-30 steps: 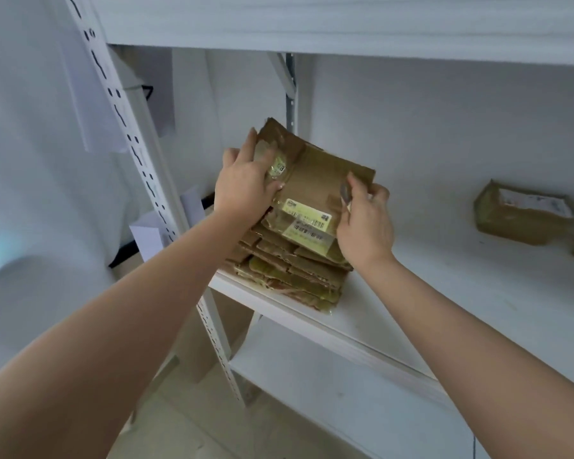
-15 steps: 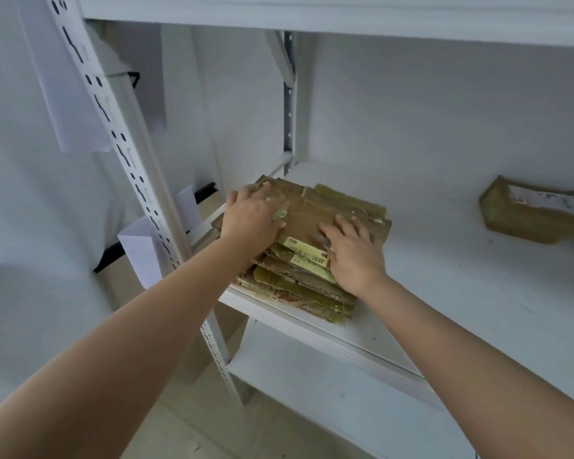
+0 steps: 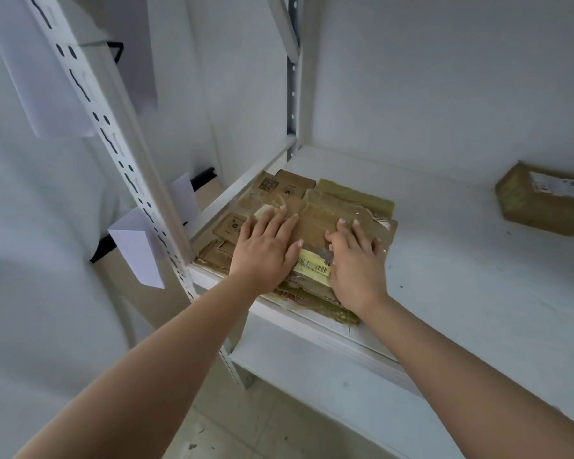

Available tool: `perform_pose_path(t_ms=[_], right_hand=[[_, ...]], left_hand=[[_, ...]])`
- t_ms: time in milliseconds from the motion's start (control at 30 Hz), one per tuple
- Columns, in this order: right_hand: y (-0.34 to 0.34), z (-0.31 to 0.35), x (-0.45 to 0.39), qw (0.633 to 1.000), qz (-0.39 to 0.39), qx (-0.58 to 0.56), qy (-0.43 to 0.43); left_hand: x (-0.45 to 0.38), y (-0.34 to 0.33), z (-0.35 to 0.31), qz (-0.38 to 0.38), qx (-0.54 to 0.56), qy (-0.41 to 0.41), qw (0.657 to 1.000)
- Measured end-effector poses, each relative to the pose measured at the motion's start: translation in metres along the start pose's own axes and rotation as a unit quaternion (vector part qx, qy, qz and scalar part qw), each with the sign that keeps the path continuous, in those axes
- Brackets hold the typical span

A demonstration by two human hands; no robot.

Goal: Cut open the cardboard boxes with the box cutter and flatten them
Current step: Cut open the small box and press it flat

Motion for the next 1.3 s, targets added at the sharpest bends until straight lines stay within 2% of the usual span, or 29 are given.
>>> perform_pose_path(t_ms=[167,267,333,433,500,567,667,733,967,1133,1300], right_hand=[[0.005,0.002,0.0,1.0,0.003,0.004,0.0],[0.013,0.007,0.001,0.996,-0.024,0.083,0.015],[0.022,0.009,0.0,0.992,-0.039,0.113,0.025],[0.035,0.004,-0.001,0.998,-0.028,0.049,0.018],[0.045,-0.003,0.001,0.999,-0.05,-0.015,0.011],[0.057,-0.01,0.007,0.994,-0.089,-0.063,0.011],[0.073,-0.024,0.02,0.986,-0.15,-0.071,0.005],[0.081,-0.036,0.028,0.983,-0.173,-0.055,-0.015],[0.089,-0.081,0.053,0.981,-0.17,-0.029,-0.084],[0.095,-0.129,0.078,0.977,-0.161,-0.011,-0.138],[0.108,-0.197,0.113,0.967,-0.166,0.0,-0.196]], left_hand=[[0.0,0.005,-0.001,0.016,0.01,0.003,1.0],[-0.004,0.015,-0.003,0.058,-0.001,0.007,0.998],[-0.007,0.025,-0.005,0.07,-0.049,0.018,0.996],[-0.009,0.044,-0.02,0.019,-0.116,0.008,0.993],[-0.007,0.055,-0.032,-0.029,-0.085,-0.014,0.996],[-0.005,0.062,-0.039,-0.044,-0.023,-0.012,0.999],[-0.005,0.069,-0.041,-0.035,-0.016,0.006,0.999],[-0.006,0.076,-0.046,-0.058,-0.045,0.0,0.997],[-0.013,0.084,-0.101,-0.129,-0.033,-0.086,0.987],[-0.019,0.075,-0.165,-0.137,0.007,-0.159,0.978],[-0.024,0.051,-0.245,-0.105,0.04,-0.244,0.963]])
Point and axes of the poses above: each hand's wrist, its own x-axis away from the middle knuckle, its own y-axis out of the back of the hand, z = x × y, the point moved 4 cm from there along -x, towards the middle knuckle, and after that the axes turned 4 degrees about -z, right-handed, at the moved point
